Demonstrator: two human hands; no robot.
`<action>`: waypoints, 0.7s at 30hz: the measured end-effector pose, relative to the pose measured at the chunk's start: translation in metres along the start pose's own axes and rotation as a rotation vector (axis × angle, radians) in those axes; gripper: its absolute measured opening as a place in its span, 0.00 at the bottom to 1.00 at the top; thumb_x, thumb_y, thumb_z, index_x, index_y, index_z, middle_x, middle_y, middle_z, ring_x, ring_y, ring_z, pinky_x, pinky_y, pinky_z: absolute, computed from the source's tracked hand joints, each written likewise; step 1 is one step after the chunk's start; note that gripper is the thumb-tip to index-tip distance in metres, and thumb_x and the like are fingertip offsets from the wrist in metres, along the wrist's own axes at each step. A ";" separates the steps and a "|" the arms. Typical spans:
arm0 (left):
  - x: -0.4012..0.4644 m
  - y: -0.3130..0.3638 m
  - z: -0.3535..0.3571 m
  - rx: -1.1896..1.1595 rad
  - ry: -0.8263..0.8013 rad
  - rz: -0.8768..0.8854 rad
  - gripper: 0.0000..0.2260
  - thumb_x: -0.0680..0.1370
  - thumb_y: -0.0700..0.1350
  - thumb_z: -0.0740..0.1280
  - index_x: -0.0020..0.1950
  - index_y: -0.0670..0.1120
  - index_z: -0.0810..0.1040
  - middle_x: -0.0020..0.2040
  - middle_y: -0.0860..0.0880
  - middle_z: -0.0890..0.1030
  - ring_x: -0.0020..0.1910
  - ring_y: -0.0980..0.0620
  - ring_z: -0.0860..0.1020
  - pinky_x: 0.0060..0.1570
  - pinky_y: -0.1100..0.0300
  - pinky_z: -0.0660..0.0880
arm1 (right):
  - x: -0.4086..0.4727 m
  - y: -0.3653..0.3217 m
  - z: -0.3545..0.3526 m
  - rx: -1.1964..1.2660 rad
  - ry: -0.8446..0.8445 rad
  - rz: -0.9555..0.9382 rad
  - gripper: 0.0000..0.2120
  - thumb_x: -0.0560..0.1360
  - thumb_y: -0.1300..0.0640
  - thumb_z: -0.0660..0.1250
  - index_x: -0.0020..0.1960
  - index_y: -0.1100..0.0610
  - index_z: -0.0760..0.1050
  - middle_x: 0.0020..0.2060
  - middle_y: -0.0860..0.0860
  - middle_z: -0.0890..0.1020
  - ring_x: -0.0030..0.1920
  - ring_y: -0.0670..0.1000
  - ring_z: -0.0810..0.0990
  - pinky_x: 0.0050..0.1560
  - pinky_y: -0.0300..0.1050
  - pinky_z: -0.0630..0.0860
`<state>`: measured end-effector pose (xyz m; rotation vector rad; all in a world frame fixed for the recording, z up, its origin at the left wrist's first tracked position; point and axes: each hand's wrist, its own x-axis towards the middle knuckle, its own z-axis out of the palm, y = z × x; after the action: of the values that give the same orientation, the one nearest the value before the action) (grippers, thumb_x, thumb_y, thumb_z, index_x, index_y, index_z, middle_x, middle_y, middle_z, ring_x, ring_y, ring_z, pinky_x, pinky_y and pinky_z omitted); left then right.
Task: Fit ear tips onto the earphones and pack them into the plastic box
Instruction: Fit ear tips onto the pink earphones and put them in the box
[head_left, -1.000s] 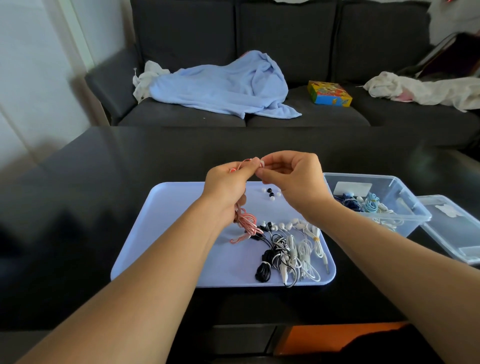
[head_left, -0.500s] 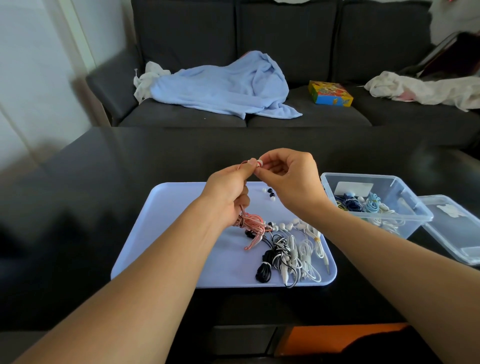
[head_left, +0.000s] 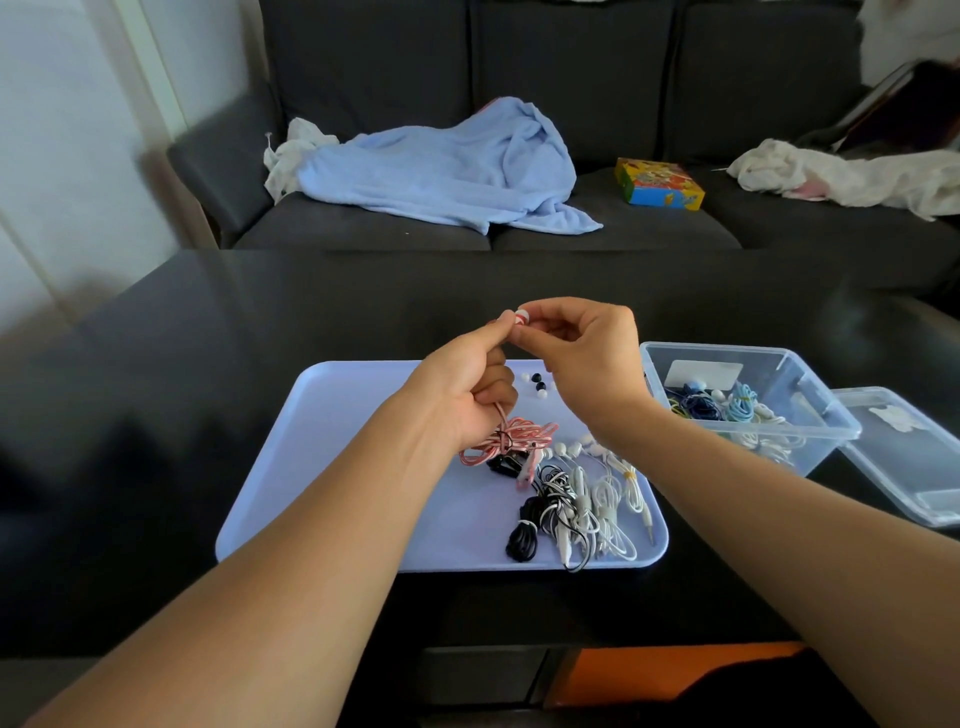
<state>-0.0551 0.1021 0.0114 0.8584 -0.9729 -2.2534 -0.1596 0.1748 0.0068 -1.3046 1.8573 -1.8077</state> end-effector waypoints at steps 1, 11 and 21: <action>0.000 -0.001 0.001 -0.009 0.000 -0.001 0.10 0.82 0.47 0.66 0.42 0.46 0.77 0.23 0.55 0.57 0.18 0.56 0.55 0.16 0.67 0.54 | -0.001 0.000 0.001 0.020 0.012 0.017 0.05 0.73 0.64 0.76 0.49 0.59 0.85 0.38 0.50 0.85 0.35 0.39 0.82 0.38 0.29 0.76; -0.003 -0.005 0.008 -0.067 0.061 0.021 0.09 0.81 0.47 0.68 0.41 0.47 0.74 0.23 0.54 0.57 0.18 0.56 0.54 0.17 0.66 0.53 | -0.004 0.007 0.003 -0.234 0.104 -0.312 0.06 0.74 0.63 0.74 0.51 0.59 0.86 0.41 0.51 0.86 0.42 0.46 0.84 0.46 0.41 0.81; -0.003 -0.005 0.002 0.081 0.149 0.067 0.07 0.79 0.48 0.70 0.43 0.47 0.78 0.23 0.53 0.59 0.19 0.56 0.55 0.18 0.65 0.55 | -0.007 0.015 0.011 -0.324 0.120 -0.391 0.05 0.76 0.63 0.73 0.51 0.59 0.86 0.42 0.52 0.86 0.41 0.48 0.83 0.44 0.41 0.82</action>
<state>-0.0560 0.1082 0.0095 0.9987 -1.0143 -2.0733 -0.1542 0.1702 -0.0116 -1.8185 2.1486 -1.8494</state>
